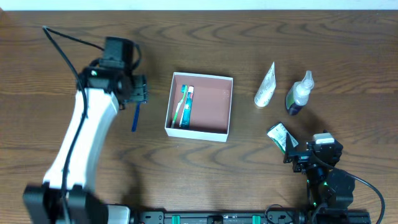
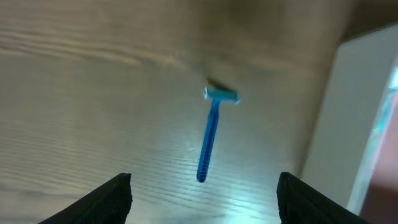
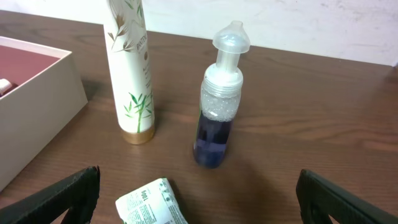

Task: Pack container
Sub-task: 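Return the left gripper and grasp the blue razor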

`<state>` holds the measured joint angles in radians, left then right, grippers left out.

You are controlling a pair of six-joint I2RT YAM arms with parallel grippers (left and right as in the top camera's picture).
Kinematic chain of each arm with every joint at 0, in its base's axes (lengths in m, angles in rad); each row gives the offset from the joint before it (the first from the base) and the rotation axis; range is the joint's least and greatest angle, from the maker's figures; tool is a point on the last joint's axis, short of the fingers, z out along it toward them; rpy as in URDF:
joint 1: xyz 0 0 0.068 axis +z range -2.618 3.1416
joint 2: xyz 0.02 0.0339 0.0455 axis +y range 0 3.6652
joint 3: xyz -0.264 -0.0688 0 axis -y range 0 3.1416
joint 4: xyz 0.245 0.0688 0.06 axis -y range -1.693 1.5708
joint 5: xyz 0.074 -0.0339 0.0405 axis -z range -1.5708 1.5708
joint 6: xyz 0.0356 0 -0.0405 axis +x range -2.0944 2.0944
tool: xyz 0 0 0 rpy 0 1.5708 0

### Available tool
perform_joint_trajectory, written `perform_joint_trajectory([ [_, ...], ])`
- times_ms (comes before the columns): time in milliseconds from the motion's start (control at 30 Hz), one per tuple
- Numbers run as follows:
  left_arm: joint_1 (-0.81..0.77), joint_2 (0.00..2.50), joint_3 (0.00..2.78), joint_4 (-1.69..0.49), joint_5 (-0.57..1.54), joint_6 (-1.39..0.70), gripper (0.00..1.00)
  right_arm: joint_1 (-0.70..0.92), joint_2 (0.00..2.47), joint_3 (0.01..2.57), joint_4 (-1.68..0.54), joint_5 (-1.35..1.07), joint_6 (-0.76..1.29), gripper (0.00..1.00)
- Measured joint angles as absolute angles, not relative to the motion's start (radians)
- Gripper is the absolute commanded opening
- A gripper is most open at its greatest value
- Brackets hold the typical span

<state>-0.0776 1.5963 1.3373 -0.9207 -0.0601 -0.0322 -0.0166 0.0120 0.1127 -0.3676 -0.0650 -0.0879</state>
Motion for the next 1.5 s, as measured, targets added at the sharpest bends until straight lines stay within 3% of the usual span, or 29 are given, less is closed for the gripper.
perform_joint_trajectory([
  [167,-0.039,1.748,1.329,-0.921,0.055,0.126,0.72,-0.017,0.012,0.113,-0.368,-0.065,-0.088,0.99],
  [300,-0.03,1.832,1.328,-0.919,0.089,0.191,0.62,-0.017,0.012,0.113,-0.368,-0.065,-0.088,0.99],
  [533,0.009,1.947,1.328,-0.916,0.106,0.233,0.59,-0.017,0.012,0.113,-0.368,-0.065,-0.088,0.99],
  [667,0.025,2.007,1.328,-0.916,0.106,0.239,0.43,-0.017,0.012,0.113,-0.368,-0.065,-0.088,0.99],
  [867,0.025,2.026,1.331,-0.913,0.105,0.243,0.38,-0.017,0.012,0.113,-0.368,-0.065,-0.088,0.99],
  [933,0.025,2.026,1.331,-0.912,0.104,0.241,0.32,-0.017,0.012,0.113,-0.368,-0.065,-0.088,0.99],
  [1067,0.025,2.027,1.331,-0.91,0.105,0.235,0.08,-0.017,0.012,0.113,-0.368,-0.065,-0.088,0.99],
  [1500,0.025,1.954,1.34,-1.002,0.106,0.175,0.06,-0.017,0.012,0.113,-0.368,-0.065,-0.088,0.99],
])
